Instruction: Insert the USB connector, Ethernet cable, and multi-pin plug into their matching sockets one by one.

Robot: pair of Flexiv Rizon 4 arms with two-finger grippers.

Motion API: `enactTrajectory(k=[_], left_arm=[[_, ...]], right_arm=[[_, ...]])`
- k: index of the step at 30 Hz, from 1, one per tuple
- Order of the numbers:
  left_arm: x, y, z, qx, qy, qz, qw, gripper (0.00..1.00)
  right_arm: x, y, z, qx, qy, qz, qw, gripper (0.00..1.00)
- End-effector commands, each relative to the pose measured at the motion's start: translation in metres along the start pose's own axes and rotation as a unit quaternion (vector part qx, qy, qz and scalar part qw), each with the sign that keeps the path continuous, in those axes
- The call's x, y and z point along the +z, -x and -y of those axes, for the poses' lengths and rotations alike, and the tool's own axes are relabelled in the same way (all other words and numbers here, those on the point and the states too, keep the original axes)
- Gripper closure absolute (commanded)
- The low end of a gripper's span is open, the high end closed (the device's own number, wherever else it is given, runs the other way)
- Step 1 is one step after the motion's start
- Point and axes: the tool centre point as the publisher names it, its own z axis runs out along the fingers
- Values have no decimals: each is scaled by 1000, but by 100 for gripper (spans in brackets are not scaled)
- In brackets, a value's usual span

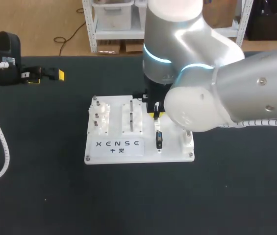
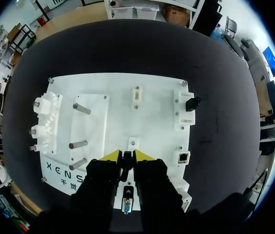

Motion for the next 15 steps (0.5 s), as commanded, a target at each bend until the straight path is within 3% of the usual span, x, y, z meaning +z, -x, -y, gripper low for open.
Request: enactTrajectory(k=[1, 15], left_arm=[[0, 0, 0, 0, 0, 0, 1000, 0], [0, 0, 0, 0, 0, 0, 1000, 0]], right_arm=[[-15, -8, 12, 2, 10, 14, 1000, 100], [-16, -17, 61, 33, -15, 11, 999, 100]])
